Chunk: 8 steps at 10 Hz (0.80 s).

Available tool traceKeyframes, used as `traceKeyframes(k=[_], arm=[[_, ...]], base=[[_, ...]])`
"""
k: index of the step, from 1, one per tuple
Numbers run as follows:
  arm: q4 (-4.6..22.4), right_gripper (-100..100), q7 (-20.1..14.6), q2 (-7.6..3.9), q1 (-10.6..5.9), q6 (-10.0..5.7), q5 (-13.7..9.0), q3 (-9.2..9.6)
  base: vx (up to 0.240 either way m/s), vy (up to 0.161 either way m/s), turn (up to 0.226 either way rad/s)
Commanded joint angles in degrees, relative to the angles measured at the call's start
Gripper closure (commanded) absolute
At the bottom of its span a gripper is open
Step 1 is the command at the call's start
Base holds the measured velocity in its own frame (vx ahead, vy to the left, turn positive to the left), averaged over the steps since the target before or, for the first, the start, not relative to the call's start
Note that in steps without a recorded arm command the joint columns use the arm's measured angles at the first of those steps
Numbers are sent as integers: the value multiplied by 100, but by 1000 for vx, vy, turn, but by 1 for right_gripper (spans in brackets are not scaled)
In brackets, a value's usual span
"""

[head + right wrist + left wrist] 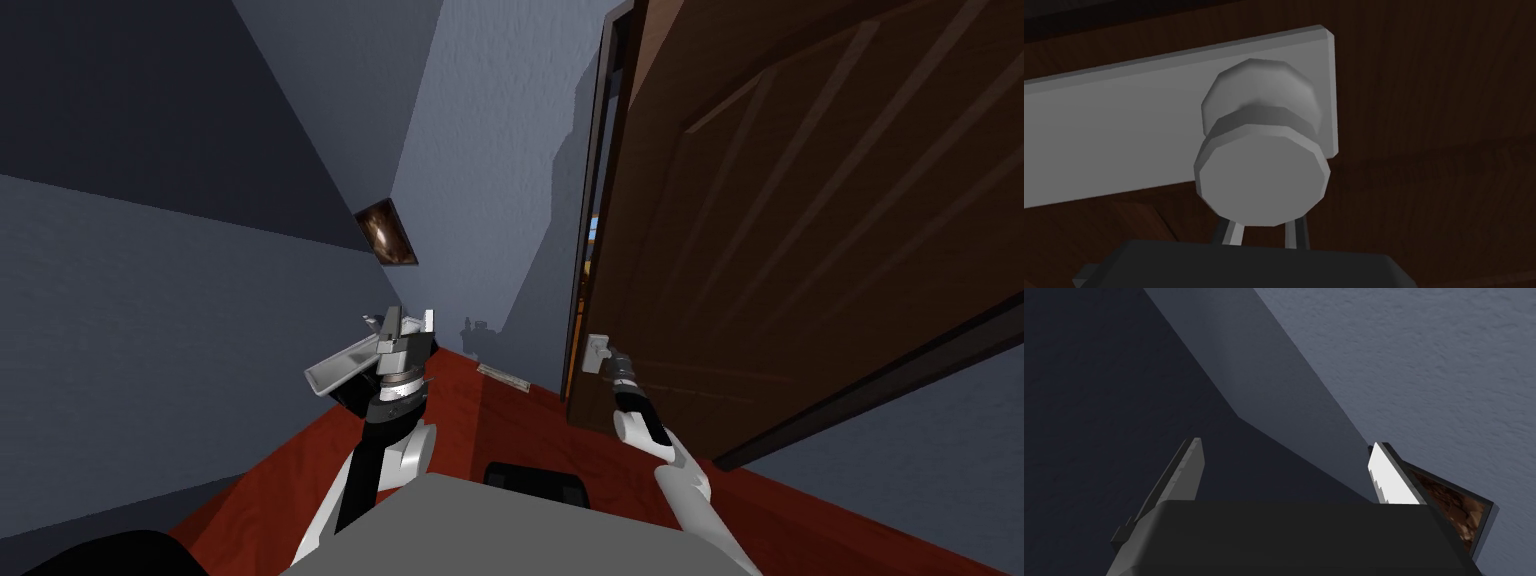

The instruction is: Pull the door open

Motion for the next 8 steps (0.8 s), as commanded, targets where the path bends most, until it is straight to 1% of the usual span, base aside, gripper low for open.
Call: traceKeyframes(k=[1, 2, 3, 4, 5, 6, 7, 8], arm=[[-127, 100, -286, 26, -63, -41, -286, 230], [-127, 100, -379, 26, -63, -41, -429, 230], [-127, 100, -379, 26, -63, -41, -429, 230], [-166, 100, -617, 6, -32, -27, -704, 332], [-166, 100, -617, 6, -32, -27, -706, 332], [-204, 100, -855, -14, -1, -14, -966, 433], [-204, 100, -855, -14, -1, -14, -980, 433], [-241, 100, -1071, -33, 28, -1, -1231, 528]], base=[[-68, -56, 61], [-51, -41, 65], [-15, -12, 29], [-21, -23, 61], [-26, -32, 15], [-38, -39, 74], [-29, -36, 28], [-33, -37, 53]])
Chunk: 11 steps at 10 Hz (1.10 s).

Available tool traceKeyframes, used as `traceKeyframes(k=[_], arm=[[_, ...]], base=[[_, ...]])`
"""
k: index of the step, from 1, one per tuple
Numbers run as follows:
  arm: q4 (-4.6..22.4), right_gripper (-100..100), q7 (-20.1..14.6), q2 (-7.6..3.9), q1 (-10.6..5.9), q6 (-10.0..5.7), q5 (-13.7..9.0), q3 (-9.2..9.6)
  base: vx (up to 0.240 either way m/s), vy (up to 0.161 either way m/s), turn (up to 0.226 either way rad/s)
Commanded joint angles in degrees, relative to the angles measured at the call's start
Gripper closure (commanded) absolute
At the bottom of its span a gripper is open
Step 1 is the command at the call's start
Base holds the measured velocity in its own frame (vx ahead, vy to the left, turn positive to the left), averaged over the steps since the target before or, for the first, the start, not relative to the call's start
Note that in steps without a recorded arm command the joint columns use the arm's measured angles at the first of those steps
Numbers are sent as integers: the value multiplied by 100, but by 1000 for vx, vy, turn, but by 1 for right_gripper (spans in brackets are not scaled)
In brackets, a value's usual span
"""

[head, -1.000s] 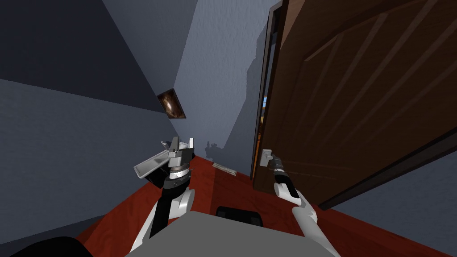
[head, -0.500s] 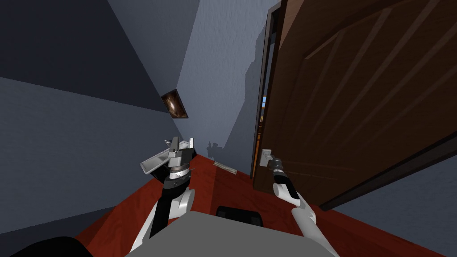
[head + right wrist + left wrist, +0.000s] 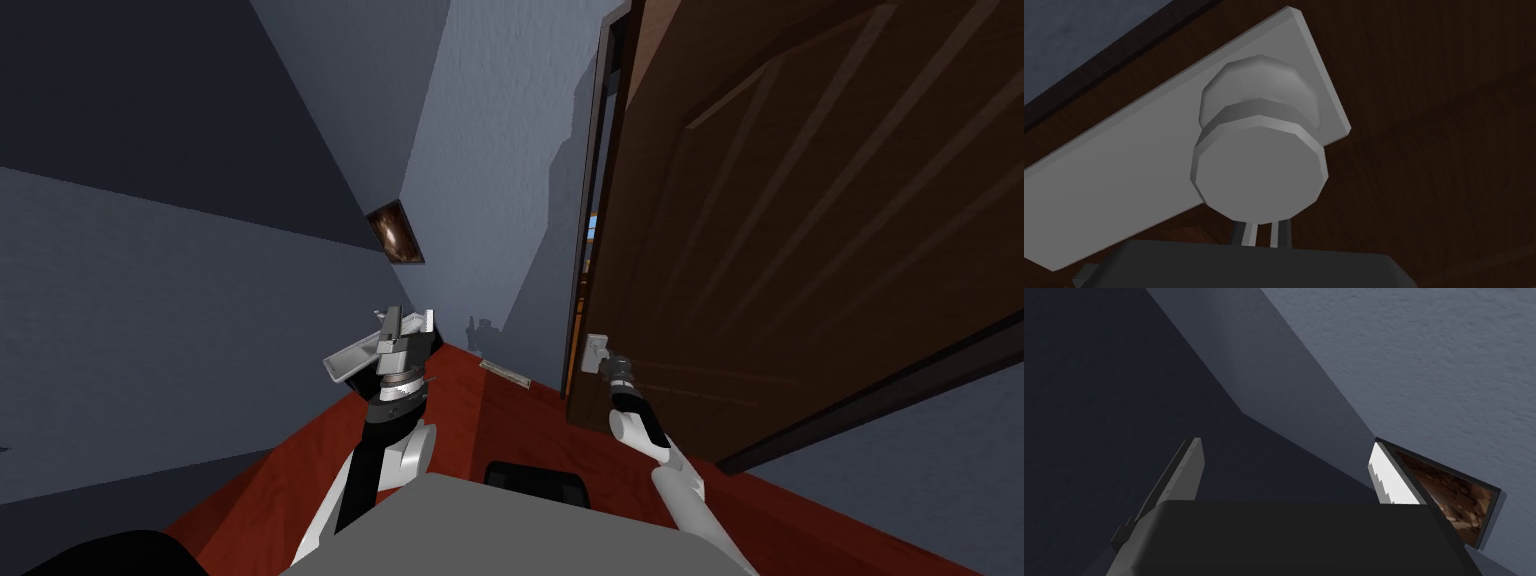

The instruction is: Pull the door open

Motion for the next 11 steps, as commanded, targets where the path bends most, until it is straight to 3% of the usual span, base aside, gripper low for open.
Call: traceKeyframes(k=[1, 2, 3, 5, 6, 11], arm=[[-210, 100, -161, 26, -33, -28, -123, 122], [-246, 100, -381, 7, -4, -15, -383, 217], [-246, 100, -396, 7, -4, -15, -383, 217], [-317, 100, -775, -28, 52, 10, -822, 400], [-221, -100, -862, -55, 188, 32, -863, 320], [-448, -100, -1622, 3, 332, 107, -1454, 405]], base=[[-28, -31, 38], [-29, -43, 65], [-27, -33, 40], [-28, -47, 59], [-46, -51, 46], [-119, 15, 113]])
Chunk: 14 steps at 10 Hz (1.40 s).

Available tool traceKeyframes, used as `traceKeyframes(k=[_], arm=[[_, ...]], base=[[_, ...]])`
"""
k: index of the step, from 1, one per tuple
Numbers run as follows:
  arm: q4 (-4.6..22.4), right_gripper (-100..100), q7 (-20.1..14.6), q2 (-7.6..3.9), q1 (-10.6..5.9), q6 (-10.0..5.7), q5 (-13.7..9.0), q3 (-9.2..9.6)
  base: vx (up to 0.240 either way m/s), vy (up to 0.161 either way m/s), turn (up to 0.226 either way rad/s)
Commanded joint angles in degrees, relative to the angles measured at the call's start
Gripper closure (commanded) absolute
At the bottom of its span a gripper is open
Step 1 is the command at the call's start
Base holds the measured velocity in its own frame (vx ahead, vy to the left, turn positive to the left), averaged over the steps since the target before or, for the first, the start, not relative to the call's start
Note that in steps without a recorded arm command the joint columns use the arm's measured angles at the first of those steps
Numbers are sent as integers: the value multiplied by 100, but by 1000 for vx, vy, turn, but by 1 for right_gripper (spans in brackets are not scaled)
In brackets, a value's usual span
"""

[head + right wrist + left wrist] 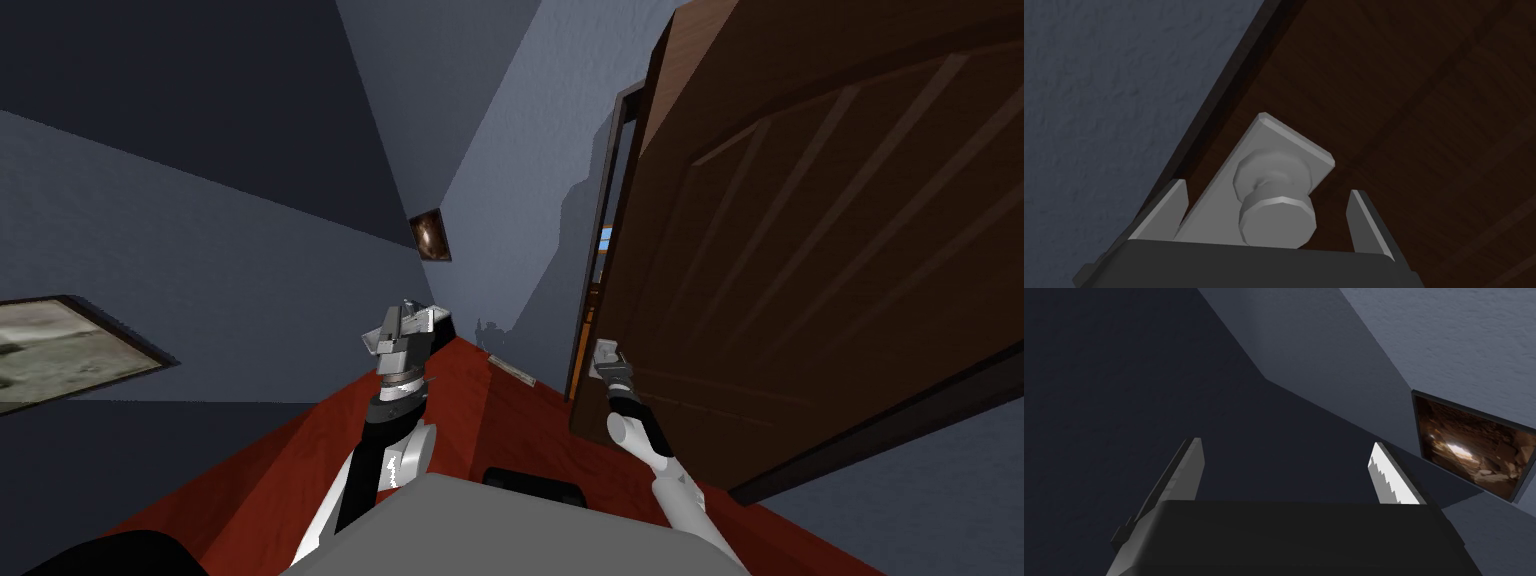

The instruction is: Pull the door open

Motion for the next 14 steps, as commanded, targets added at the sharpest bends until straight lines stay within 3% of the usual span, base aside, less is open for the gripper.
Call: traceKeyframes(k=[1, 7, 12, 13, 14], arm=[[-92, -100, -275, 7, 56, 42, -200, 27], [-365, -100, -1192, 77, 230, 132, -914, 130], [-531, -100, -1748, 120, 335, 186, -1348, 192], [-508, -100, -1669, 114, 322, 177, -1292, 186], [-461, -100, -1830, -57, 363, 142, -1358, 120]], base=[[-96, 8, 74], [-98, -42, 87], [-87, -35, 57], [-33, -24, 12], [69, 16, 131]])
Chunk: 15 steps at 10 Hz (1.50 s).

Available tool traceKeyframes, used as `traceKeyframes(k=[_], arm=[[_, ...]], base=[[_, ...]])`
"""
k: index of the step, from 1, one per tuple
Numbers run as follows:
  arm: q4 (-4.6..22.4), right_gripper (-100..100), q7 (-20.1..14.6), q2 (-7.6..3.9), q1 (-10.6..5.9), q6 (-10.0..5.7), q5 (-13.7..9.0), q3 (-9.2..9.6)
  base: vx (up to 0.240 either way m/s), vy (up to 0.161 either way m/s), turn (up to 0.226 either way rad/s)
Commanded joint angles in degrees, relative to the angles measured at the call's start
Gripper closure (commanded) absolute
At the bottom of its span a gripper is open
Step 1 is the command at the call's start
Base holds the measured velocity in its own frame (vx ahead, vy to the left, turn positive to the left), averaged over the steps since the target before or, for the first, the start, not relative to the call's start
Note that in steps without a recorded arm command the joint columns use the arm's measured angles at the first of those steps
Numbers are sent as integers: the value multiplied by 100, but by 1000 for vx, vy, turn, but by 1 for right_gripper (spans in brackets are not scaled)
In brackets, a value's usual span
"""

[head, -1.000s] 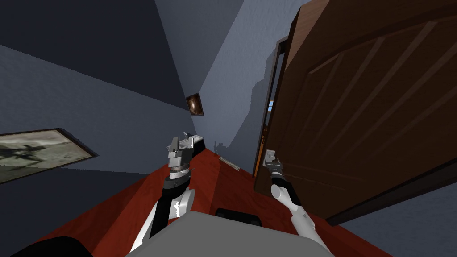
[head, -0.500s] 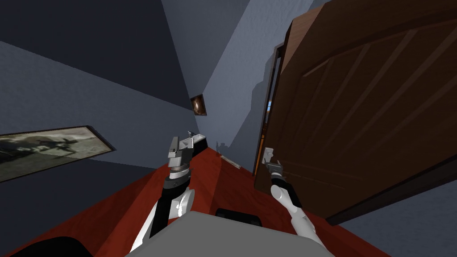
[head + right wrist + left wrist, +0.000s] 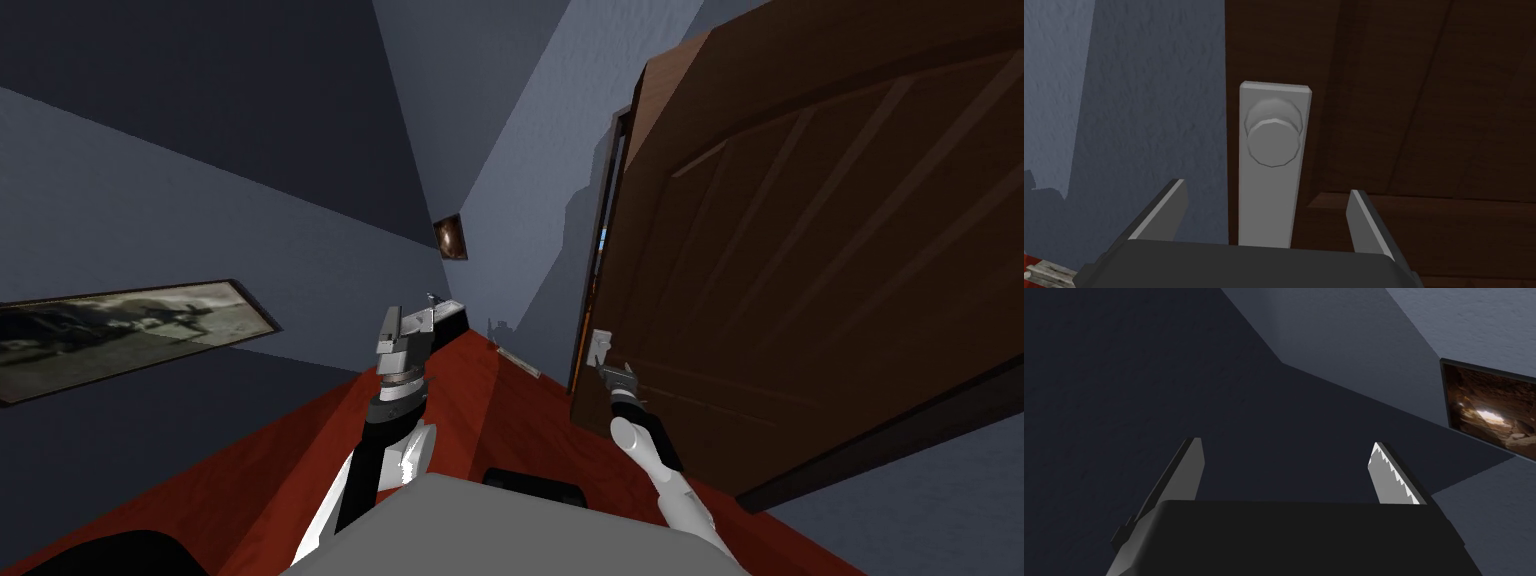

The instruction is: Pull the door open

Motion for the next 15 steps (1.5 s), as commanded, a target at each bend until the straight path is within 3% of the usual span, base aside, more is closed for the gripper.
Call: traceKeyframes(k=[1, 2, 6, 7, 8, 13, 14, 15], arm=[[84, -100, -170, -189, 14, -46, -68, -85], [84, -100, -170, -189, 14, -46, -68, -85], [225, -100, -559, -679, 124, -148, -230, -278], [184, -100, -458, -559, 98, -129, -207, -269], [184, 100, -458, -559, 98, -129, -207, -269], [184, 100, -458, -559, 98, -129, -207, -269], [155, 100, -596, -690, 162, -129, -216, -167], [146, 100, -627, -717, 174, -132, -218, -144]], base=[[170, 22, 197], [140, -14, 60], [160, -16, 140], [75, -24, 29], [-10, 1, -44], [-13, 1, 3], [-132, -19, 161], [-213, -55, 159]])
